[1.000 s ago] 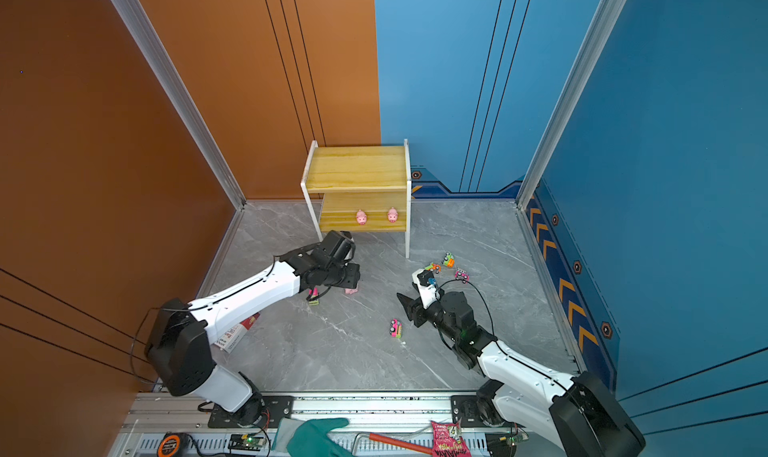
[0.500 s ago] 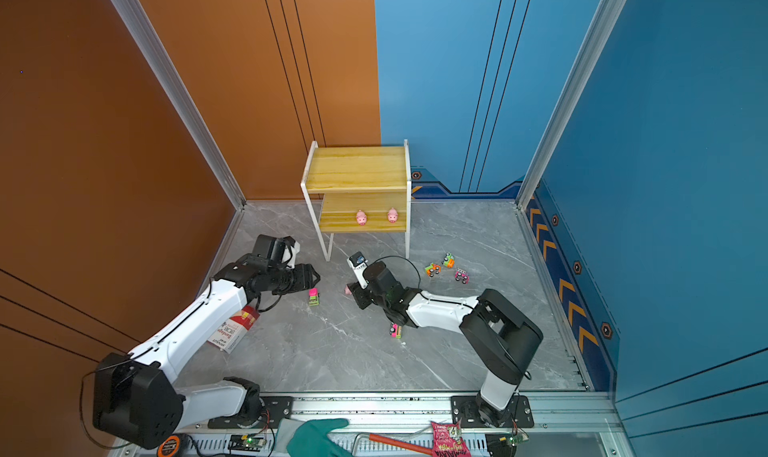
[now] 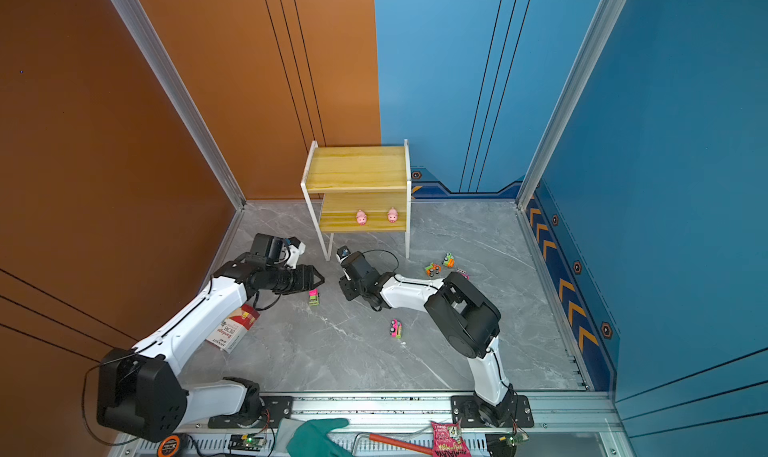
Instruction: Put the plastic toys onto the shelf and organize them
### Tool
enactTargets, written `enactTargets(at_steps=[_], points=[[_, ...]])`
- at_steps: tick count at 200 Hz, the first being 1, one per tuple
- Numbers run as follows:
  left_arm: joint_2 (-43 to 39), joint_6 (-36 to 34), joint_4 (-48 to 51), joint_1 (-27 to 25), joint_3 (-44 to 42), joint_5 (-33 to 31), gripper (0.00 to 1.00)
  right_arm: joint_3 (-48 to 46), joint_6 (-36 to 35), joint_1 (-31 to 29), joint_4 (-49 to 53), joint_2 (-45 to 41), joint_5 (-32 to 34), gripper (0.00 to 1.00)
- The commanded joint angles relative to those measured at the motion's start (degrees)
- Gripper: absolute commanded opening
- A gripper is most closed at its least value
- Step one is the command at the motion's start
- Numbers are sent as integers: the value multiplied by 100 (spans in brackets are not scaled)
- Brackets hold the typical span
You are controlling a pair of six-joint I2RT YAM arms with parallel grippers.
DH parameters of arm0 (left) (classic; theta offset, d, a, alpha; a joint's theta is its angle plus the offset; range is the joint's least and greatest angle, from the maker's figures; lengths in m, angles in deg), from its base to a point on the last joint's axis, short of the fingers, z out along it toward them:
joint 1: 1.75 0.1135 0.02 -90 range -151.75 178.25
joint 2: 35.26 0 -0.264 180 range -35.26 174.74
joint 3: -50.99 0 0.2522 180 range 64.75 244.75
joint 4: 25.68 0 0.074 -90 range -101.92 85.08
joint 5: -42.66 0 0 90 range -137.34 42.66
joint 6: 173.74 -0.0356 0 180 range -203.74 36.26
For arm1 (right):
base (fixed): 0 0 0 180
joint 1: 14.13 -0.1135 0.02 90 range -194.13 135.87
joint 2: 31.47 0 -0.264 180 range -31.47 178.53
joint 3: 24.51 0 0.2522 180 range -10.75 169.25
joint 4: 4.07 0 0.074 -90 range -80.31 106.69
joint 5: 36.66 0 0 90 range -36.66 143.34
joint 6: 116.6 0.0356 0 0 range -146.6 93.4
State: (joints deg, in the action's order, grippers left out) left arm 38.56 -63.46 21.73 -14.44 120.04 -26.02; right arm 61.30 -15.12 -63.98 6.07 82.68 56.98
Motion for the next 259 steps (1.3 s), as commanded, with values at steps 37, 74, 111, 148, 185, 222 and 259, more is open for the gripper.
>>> enactTargets(at_steps=[37, 74, 111, 148, 185, 222, 259], points=[[-56, -121, -165, 211, -79, 278, 66, -83, 134, -43, 237, 82, 182, 22], [-48, -63, -251, 340, -81, 355, 65, -419, 177, -43, 75, -74, 172, 18], [-67, -50, -285, 395, -106, 342, 65, -849, 229, -52, -130, -331, 146, 18], [-68, -51, -293, 417, -115, 322, 65, -1226, 231, -100, -282, -585, 146, 18], [-69, -41, -302, 419, -129, 309, 64, -1546, 218, -137, -394, -861, 180, 18], [-131, -105, -324, 347, -154, 197, 64, -1838, 189, -141, -500, -1251, 297, 20], [-355, -531, -317, -375, -242, -355, 64, -2124, 194, -100, -706, -1587, 383, 23]])
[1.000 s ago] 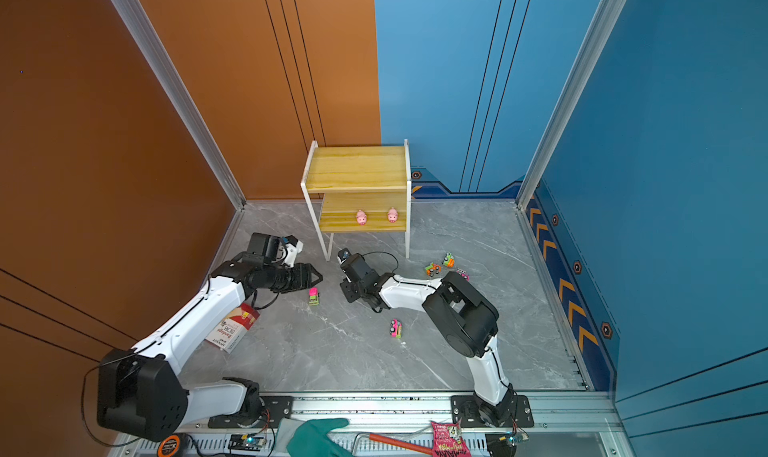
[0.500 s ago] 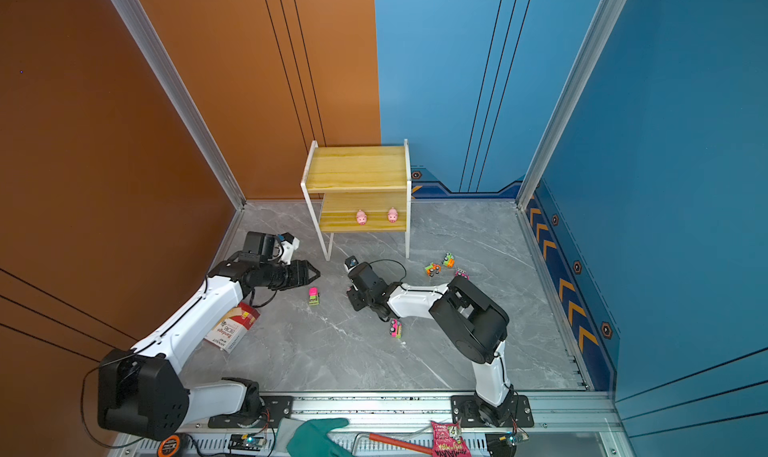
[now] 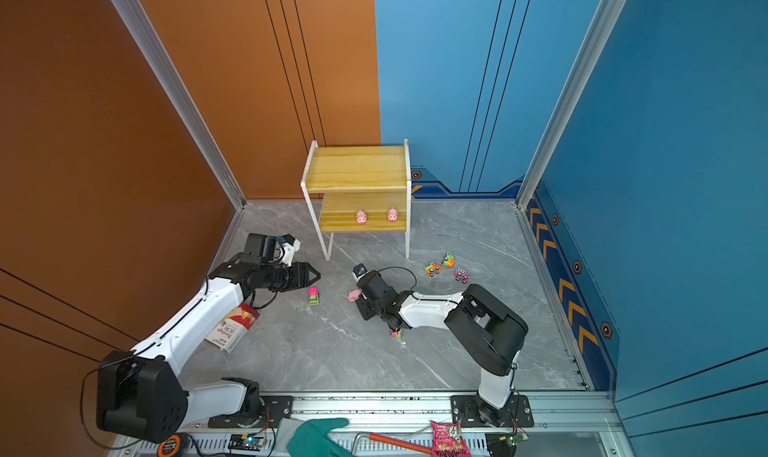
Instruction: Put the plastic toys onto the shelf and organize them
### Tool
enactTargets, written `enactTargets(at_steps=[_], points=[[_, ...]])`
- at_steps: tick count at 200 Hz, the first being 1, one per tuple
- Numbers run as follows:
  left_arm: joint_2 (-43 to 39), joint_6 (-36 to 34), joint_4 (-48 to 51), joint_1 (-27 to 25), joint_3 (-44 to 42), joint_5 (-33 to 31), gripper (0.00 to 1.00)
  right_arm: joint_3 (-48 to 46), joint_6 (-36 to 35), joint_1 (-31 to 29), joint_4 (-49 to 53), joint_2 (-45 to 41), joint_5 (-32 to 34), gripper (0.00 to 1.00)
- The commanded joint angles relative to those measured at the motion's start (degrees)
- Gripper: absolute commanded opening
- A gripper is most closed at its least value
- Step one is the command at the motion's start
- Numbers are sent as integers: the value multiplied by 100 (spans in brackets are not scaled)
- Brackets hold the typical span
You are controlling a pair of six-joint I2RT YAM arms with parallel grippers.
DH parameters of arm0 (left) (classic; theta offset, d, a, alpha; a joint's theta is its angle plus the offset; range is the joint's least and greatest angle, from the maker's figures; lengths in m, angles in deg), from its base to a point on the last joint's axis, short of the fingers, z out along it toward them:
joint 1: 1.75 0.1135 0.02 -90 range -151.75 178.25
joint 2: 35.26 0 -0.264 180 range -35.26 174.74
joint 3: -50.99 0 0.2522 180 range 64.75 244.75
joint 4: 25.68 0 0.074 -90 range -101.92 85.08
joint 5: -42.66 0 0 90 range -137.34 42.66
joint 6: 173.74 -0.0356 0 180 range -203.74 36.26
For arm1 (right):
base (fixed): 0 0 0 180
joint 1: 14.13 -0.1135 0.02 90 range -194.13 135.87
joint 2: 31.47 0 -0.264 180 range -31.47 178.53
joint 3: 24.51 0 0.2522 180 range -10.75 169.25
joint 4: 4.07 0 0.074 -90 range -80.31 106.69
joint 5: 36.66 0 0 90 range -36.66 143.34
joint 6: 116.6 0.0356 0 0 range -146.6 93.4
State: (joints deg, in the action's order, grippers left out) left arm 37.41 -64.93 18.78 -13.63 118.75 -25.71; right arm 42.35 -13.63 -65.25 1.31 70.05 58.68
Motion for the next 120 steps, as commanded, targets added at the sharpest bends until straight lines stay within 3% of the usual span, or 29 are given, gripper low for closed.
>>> enactTargets(at_steps=[1, 37, 86, 120], points=[[-246, -403, -21, -487, -115, -422, 64, -247, 51, 33, -241, -338, 208, 23], [-455, -1228, -204, -1571, -399, -1458, 67, -1055, 135, 445, -980, -1056, -184, 29], [-138, -1646, -1062, -2131, -815, -1670, 75, -2426, -248, 1490, -2288, -2341, -1166, 41], [291, -2212, -2221, -2693, -1055, -1951, 77, -3146, -312, 1829, -3158, -2871, -1499, 44]])
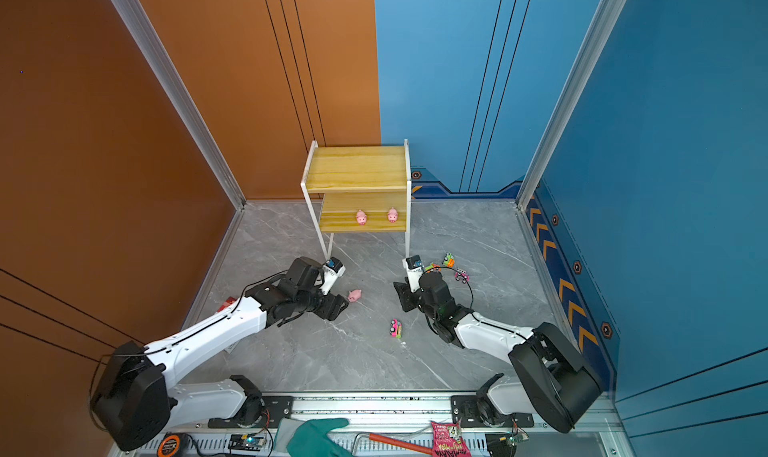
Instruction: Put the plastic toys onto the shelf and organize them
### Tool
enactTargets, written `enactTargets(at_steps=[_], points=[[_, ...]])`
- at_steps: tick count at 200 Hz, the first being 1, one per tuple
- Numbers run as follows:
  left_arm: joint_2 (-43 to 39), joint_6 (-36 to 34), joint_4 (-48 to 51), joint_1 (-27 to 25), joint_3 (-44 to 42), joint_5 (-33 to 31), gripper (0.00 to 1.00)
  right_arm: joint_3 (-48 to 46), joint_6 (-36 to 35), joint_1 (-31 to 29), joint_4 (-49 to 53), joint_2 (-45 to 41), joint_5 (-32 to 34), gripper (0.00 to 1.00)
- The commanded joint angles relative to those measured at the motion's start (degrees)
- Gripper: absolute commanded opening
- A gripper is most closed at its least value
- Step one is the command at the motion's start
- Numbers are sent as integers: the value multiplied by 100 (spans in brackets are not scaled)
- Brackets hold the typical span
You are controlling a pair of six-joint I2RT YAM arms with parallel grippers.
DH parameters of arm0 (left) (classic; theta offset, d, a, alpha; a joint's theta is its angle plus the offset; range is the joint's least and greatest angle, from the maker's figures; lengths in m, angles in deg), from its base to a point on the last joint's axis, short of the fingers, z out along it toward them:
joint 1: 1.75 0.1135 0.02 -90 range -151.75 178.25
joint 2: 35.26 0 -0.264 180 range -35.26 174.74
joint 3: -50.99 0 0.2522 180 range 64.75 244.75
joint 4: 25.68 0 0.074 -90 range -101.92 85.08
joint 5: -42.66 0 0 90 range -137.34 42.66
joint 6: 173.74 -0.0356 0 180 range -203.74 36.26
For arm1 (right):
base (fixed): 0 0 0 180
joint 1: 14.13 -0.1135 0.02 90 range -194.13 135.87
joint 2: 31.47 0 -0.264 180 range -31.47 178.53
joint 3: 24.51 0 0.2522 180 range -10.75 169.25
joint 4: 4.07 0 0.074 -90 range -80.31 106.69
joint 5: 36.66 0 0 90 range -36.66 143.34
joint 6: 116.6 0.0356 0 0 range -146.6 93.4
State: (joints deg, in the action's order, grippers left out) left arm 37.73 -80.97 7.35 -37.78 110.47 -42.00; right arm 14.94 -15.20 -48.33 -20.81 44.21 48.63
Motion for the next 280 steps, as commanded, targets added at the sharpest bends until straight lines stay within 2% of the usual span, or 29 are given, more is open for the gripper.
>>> enactTargets(at_steps=[1, 54, 92, 168, 210, 260, 280], points=[[272, -622, -1124, -280, -241, -323, 77, -419, -155, 144, -969, -302, -508, 44], [918, -1059, -2627, -280, -970, -265, 77, -957, -121, 244, -1437, -999, -638, 46], [1338, -1156, -3294, -188, -1060, -224, 77, -1097, -221, 273, -1510, -1283, -765, 46], [1599, -991, -3553, 409, -1022, 447, 74, -1156, -261, 277, -1878, -1048, -1011, 46], [1899, -870, -3563, 413, -1011, 677, 67, -1185, -273, 284, -1965, -1019, -1023, 46], [2102, -831, -3612, 459, -882, 590, 54, -1200, -251, 292, -2108, -907, -1007, 46], [2149, -845, -3613, 457, -848, 608, 52, -1224, -223, 315, -2190, -841, -997, 46]])
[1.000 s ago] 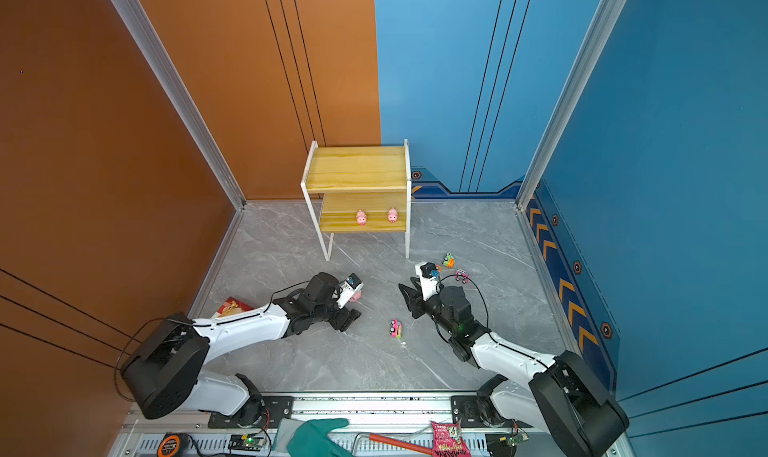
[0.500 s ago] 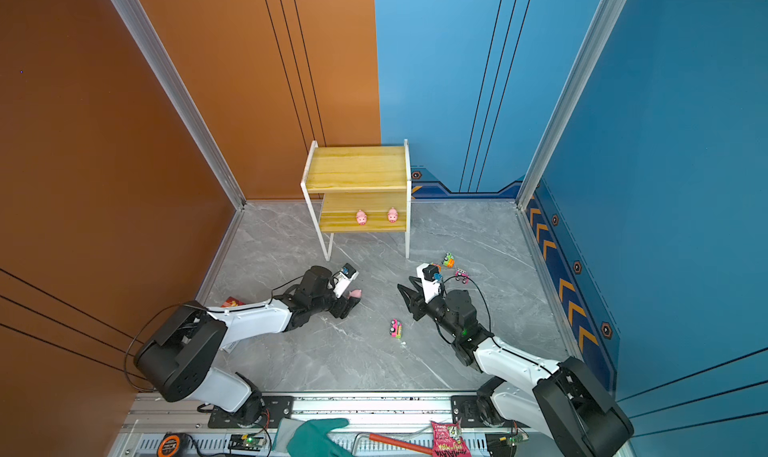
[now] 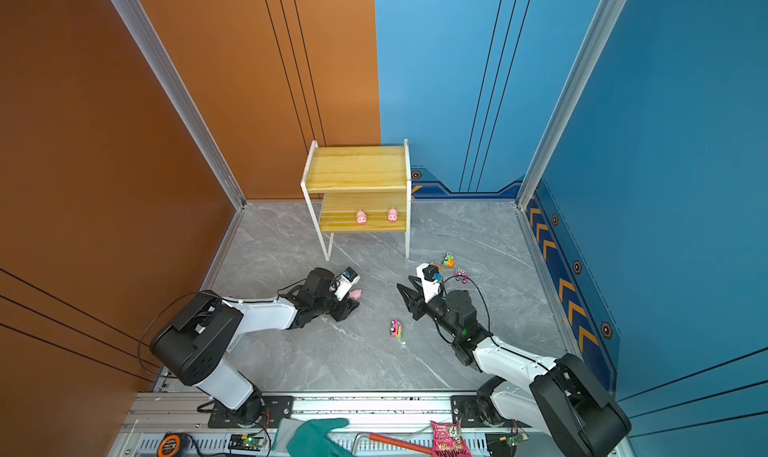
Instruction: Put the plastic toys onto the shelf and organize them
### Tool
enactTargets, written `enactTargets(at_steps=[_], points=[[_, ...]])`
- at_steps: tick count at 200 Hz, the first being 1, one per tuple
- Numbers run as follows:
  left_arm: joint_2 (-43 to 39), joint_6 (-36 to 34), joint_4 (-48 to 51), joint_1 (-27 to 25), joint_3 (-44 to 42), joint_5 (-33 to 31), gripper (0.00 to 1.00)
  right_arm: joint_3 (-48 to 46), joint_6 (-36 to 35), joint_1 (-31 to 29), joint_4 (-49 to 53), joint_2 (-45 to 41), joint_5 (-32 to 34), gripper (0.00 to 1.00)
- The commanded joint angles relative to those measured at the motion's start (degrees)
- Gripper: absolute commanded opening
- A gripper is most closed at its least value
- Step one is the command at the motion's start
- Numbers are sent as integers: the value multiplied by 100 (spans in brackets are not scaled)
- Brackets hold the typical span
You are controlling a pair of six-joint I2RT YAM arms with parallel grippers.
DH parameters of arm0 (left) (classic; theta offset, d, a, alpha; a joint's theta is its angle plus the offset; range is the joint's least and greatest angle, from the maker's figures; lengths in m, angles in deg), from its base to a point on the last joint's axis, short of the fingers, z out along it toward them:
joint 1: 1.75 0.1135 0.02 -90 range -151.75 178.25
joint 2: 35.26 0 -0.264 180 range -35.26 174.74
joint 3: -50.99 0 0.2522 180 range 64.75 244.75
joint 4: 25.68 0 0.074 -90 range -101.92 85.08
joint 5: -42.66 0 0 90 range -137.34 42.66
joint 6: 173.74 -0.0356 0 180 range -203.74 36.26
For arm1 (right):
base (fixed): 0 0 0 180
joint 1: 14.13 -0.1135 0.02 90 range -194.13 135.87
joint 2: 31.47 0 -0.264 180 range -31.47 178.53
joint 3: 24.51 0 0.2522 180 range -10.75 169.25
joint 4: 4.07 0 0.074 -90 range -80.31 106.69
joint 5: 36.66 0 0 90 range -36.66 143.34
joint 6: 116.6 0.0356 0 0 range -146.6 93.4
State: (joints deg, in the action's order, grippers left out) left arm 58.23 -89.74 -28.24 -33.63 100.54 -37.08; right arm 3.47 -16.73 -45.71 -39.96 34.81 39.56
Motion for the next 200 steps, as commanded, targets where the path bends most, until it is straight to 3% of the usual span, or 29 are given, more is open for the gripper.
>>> enactTargets(at_steps=[1, 41, 128, 154, 200], points=[[103, 30, -51, 41, 146, 116, 52, -77, -71, 54, -283, 102, -94, 46], [165, -3, -164, 51, 164, 40, 51, -111, 6, 116, -407, 136, -151, 46], [-3, 188, -153, -8, 150, -60, 26, -130, 76, 150, -569, 260, -169, 46], [-147, 296, -157, -121, 130, -212, 24, -128, 90, 152, -599, 273, -175, 46], [-790, 677, 565, -517, 410, -1529, 23, -130, 99, 152, -586, 249, -116, 46]])
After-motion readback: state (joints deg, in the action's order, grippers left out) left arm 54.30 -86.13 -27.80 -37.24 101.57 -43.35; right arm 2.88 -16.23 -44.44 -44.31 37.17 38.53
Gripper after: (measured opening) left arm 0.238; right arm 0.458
